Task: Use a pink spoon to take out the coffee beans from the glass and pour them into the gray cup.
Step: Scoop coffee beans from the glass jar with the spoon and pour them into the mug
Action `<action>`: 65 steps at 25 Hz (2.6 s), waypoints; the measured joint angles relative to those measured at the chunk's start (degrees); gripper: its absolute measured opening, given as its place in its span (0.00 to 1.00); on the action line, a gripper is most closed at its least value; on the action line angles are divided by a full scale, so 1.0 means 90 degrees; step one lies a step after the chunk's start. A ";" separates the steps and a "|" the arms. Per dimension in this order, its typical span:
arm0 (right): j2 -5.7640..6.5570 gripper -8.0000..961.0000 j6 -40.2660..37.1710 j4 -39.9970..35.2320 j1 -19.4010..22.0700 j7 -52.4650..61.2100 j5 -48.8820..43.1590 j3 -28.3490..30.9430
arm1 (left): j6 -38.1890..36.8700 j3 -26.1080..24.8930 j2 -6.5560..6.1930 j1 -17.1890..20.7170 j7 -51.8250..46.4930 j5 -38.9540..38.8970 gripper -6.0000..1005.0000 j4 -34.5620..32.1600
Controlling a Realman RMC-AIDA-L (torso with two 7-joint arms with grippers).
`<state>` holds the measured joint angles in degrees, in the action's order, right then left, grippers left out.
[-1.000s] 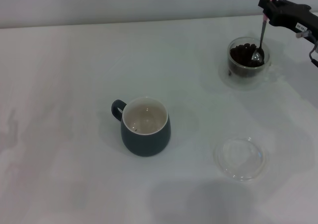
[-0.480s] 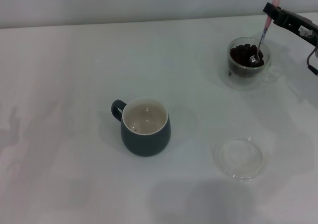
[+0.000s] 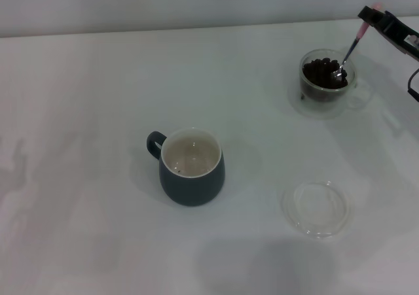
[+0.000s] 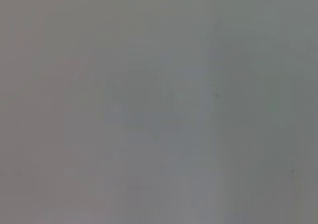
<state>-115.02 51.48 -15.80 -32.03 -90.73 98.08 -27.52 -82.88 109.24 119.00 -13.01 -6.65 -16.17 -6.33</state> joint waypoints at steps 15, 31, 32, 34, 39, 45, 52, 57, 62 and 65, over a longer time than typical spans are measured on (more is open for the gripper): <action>0.0022 0.16 -0.0037 0.0114 0.0159 0.1356 0.0206 0.0011 | 0.0000 -0.0003 0.0015 -0.0010 -0.0003 -0.0012 0.37 0.0000; 0.0025 0.16 0.0497 0.0163 0.0150 0.1964 0.0237 -0.0077 | 0.0051 0.0001 0.0040 0.0037 -0.0033 0.0000 0.37 0.0001; 0.0016 0.16 0.0569 0.0166 0.0151 0.1971 0.0224 -0.0102 | 0.0053 0.0002 0.0040 0.0041 -0.0037 0.0000 0.37 0.0001; -0.0002 0.16 0.0683 0.0200 0.0151 0.1974 0.0214 -0.0152 | 0.0053 0.0013 0.0040 0.0041 -0.0041 0.0000 0.37 0.0001; -0.0030 0.16 0.0954 0.0368 0.0129 0.1953 0.0222 -0.0298 | 0.0028 0.0159 0.0040 0.0052 -0.0050 0.0008 0.37 0.0001; -0.0058 0.16 0.1278 0.0511 0.0082 0.1924 0.0226 -0.0507 | 0.0030 0.0188 0.0040 0.0104 -0.0052 0.0011 0.37 0.0001; -0.0104 0.16 0.1648 0.0676 0.0010 0.1818 0.0259 -0.0806 | 0.0056 0.0381 0.0039 0.0129 -0.0052 0.0011 0.37 0.0000; -0.0122 0.16 0.1737 0.1017 -0.0184 0.1621 0.0224 -0.0823 | 0.0058 0.0400 0.0039 0.0192 -0.0052 0.0009 0.37 0.0001; -0.0129 0.16 0.1759 0.1353 -0.0444 0.1464 0.0218 -0.0959 | 0.0061 0.0401 0.0039 0.0251 -0.0060 0.0009 0.37 0.0001; -0.0130 0.16 0.1770 0.1638 -0.0636 0.1311 0.0212 -0.0986 | 0.0065 0.0401 0.0039 0.0263 -0.0061 0.0009 0.37 0.0001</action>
<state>-116.19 67.41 -1.06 -37.75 -78.93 99.99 -36.39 -82.29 112.85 119.36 -10.64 -7.21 -16.09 -6.33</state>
